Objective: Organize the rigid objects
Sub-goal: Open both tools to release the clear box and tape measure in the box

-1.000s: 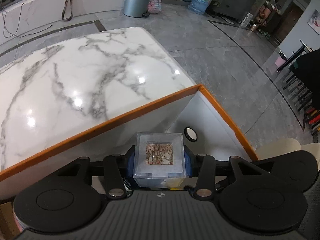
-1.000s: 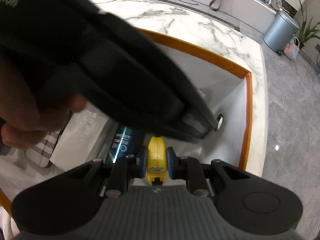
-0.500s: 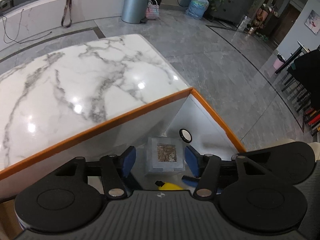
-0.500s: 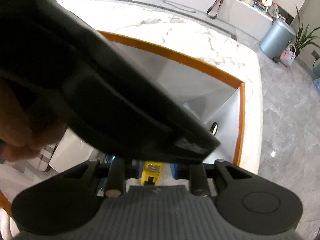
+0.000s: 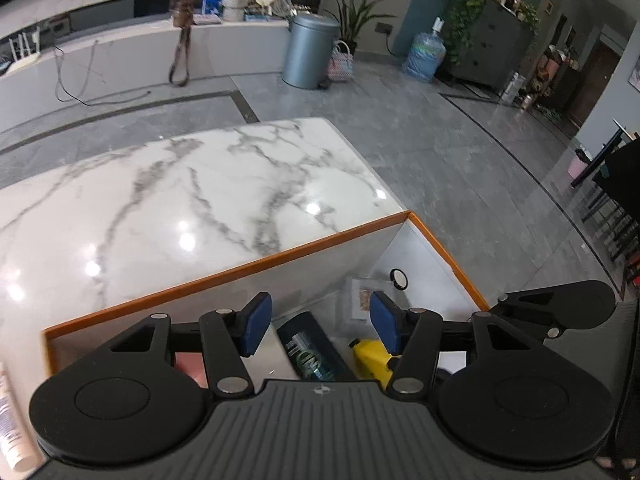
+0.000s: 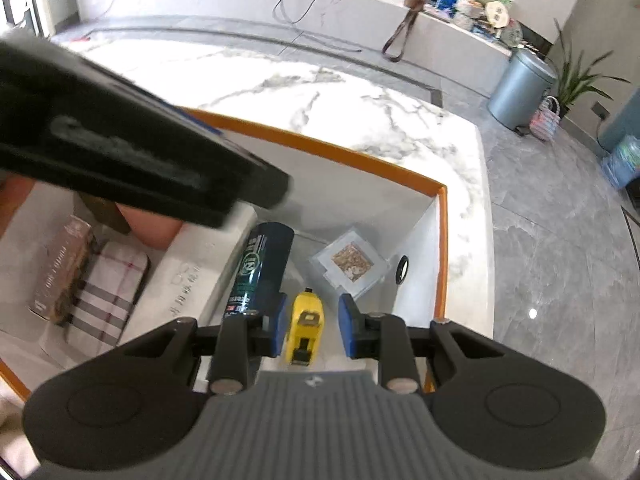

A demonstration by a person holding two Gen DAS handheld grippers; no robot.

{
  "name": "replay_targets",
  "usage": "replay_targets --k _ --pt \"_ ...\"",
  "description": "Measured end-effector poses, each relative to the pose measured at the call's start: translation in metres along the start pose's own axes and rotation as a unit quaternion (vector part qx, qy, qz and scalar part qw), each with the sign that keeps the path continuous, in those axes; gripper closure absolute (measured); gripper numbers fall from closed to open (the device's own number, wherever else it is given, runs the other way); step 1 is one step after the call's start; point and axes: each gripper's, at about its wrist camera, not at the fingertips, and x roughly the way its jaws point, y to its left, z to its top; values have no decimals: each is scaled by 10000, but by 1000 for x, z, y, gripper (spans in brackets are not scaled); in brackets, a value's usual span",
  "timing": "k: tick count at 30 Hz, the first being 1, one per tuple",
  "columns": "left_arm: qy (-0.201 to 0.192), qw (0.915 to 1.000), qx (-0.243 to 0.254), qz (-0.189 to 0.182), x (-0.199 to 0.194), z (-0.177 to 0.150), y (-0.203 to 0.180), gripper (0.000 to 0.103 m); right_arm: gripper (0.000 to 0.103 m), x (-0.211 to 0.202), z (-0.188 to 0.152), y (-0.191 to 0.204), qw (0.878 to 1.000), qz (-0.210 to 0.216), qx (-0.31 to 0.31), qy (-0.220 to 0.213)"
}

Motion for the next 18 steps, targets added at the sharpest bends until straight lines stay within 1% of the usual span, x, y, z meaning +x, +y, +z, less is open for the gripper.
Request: replay_targets --k 4,7,9,11,18 --pt "-148 9996 175 190 -22 -10 3 38 73 -5 1 0 9996 17 271 -110" --pt "-196 9992 193 277 -35 -17 6 38 72 -4 9 -1 9987 32 483 -151" --pt "-194 9992 159 311 -43 -22 11 38 69 -7 8 3 9977 82 638 -221" --pt "-212 9990 137 361 -50 -27 16 38 60 -7 8 5 9965 157 750 -339" --pt "-364 9980 -33 507 -80 -43 37 39 56 -18 8 27 9942 494 683 -664"
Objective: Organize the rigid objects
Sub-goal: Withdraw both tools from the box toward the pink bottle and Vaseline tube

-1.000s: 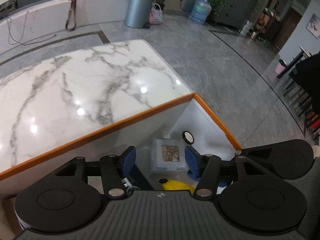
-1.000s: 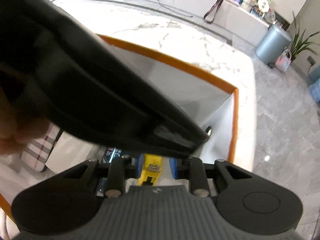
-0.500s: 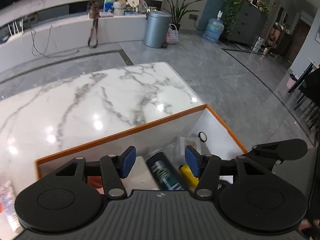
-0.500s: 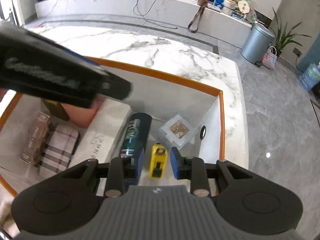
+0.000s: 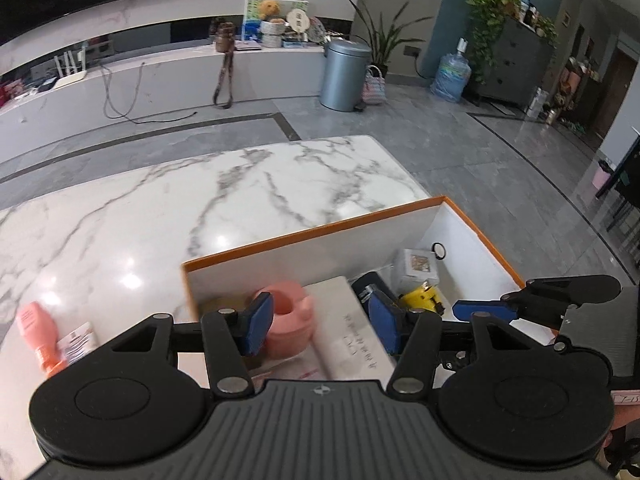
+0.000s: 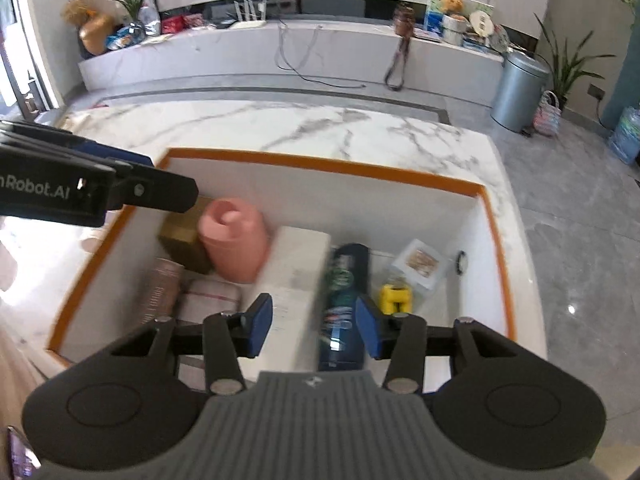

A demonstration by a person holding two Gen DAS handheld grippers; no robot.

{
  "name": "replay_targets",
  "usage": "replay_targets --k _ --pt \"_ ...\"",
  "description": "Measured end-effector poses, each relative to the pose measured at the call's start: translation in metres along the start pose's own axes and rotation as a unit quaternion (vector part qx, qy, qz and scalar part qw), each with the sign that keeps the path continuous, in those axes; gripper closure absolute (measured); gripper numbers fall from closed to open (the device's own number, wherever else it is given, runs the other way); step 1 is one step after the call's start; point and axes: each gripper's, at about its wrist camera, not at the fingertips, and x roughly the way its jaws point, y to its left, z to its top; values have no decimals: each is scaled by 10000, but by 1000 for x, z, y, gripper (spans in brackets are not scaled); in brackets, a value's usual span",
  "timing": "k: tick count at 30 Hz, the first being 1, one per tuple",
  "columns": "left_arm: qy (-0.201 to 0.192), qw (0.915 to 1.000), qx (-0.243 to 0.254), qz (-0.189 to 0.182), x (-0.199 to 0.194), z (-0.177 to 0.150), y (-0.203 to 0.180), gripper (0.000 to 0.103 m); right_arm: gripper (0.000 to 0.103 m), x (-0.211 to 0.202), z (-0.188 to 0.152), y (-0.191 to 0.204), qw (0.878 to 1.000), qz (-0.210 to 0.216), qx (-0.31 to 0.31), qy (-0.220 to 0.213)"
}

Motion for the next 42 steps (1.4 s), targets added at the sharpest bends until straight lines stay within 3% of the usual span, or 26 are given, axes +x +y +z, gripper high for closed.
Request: replay_targets --k 15,22,26,36,42 --pt "-22 9971 -495 583 -49 -36 72 48 56 -5 21 81 9973 546 -356 -349" --pt "-48 9933 -867 768 -63 -54 114 51 57 -6 35 122 9921 797 -828 -510" --pt "1 9913 -995 866 -66 -64 134 53 67 2 41 145 9885 953 -1082 -449" --pt "-41 9770 -1631 1376 -64 -81 195 53 70 45 56 196 9831 1220 -1360 -99" --pt "-26 9626 -2336 1370 -42 -83 224 53 70 79 64 216 9851 1277 -1140 134"
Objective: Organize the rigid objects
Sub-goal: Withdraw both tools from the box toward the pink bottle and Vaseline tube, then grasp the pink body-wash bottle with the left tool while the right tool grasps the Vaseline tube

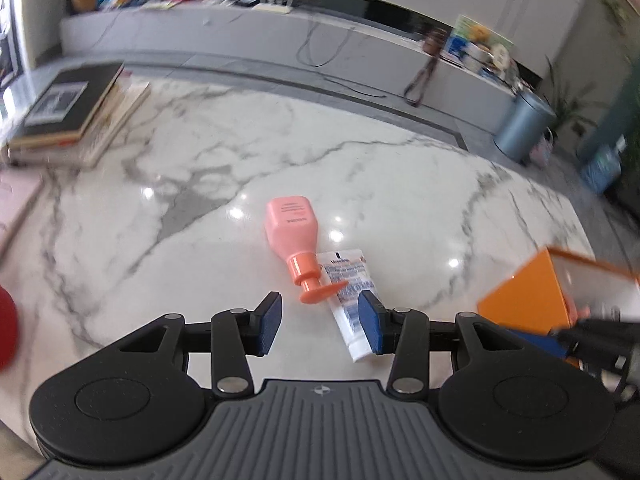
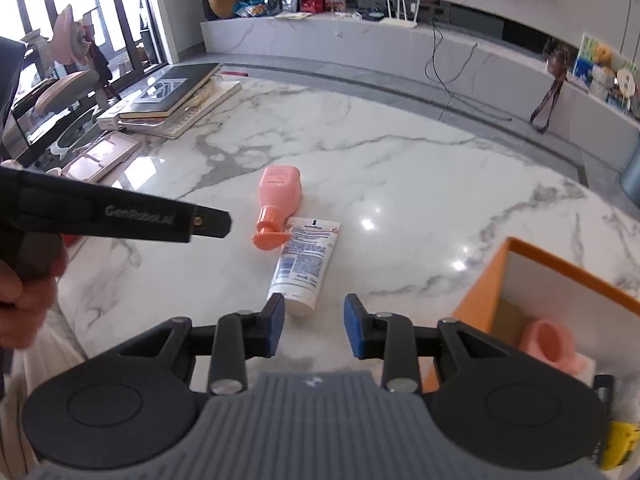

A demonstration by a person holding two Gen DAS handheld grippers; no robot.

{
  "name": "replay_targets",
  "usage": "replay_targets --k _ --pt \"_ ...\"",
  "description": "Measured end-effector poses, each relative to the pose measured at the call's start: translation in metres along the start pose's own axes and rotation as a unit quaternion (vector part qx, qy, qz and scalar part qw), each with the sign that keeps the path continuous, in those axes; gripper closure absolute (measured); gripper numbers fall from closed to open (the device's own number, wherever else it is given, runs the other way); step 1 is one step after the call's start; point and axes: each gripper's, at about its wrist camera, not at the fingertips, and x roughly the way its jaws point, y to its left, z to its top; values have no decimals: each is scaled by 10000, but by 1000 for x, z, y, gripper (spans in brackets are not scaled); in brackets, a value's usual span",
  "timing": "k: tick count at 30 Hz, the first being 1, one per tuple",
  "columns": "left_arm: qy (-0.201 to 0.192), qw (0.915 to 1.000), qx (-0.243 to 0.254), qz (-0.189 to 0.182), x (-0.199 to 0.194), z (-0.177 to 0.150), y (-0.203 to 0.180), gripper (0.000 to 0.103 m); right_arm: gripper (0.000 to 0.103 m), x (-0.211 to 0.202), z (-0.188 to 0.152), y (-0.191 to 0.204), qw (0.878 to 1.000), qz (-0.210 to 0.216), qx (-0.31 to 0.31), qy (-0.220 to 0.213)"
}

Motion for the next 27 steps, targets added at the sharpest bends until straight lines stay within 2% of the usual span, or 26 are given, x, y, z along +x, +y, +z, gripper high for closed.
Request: replay_targets --k 5,15,17,19,22,27 --pt "73 9997 -195 142 28 10 4 53 65 34 9 0 9992 105 271 263" --pt "208 9983 -541 80 80 12 18 53 62 91 18 -2 9959 235 419 767" --pt "225 9984 -522 72 85 12 19 57 58 100 20 -2 9952 274 465 822" --pt "212 9987 -455 63 88 11 18 65 58 106 22 -3 9946 320 492 852" --pt "220 9989 -406 22 90 10 19 72 57 111 24 -1 9945 335 461 875" --pt "521 9979 -378 68 85 7 21 74 58 109 22 0 9941 236 532 918"
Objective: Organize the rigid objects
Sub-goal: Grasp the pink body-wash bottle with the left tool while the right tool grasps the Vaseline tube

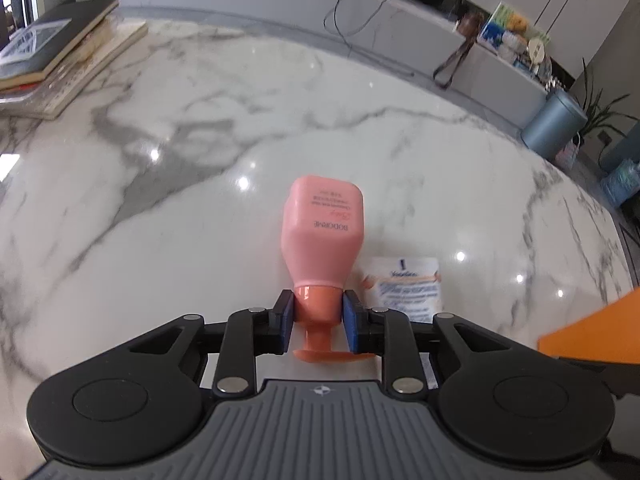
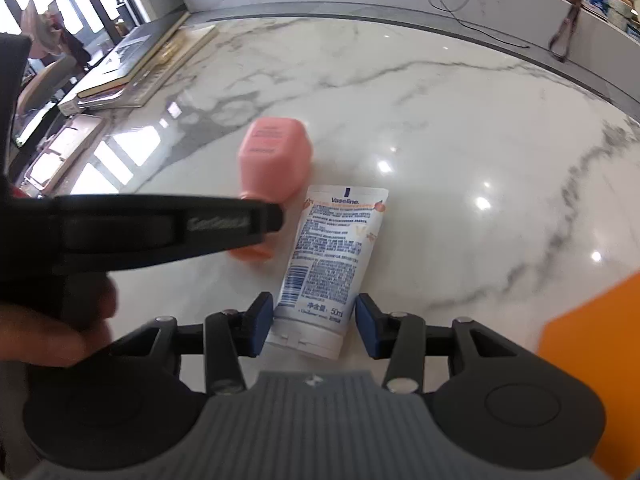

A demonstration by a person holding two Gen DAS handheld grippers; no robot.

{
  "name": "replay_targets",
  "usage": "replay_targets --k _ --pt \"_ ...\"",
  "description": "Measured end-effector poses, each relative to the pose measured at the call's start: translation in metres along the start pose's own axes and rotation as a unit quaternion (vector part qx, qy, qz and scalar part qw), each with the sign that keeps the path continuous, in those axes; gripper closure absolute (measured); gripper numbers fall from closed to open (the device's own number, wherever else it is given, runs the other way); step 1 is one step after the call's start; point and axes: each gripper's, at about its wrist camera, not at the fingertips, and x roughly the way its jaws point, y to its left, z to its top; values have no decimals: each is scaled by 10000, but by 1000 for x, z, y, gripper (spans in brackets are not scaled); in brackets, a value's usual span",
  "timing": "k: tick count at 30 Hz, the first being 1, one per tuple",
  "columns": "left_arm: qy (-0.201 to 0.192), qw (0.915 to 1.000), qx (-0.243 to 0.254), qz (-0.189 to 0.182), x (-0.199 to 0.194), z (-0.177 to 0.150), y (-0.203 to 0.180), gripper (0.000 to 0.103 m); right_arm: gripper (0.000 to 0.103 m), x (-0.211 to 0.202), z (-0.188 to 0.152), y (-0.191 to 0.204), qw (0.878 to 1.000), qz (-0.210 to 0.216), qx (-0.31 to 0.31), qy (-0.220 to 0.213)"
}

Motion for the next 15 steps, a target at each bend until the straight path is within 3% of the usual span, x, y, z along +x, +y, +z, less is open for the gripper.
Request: replay_targets --k 8,13,15 --pt "885 9959 192 -6 -24 -30 -4 74 58 -20 -28 -3 9992 -191 87 346" --pt "1165 9929 216 38 -33 -44 -4 74 58 -27 -41 2 9984 -371 -80 409" --pt "1142 9933 167 22 -34 -47 -2 67 55 -30 -43 2 9986 -380 -74 351"
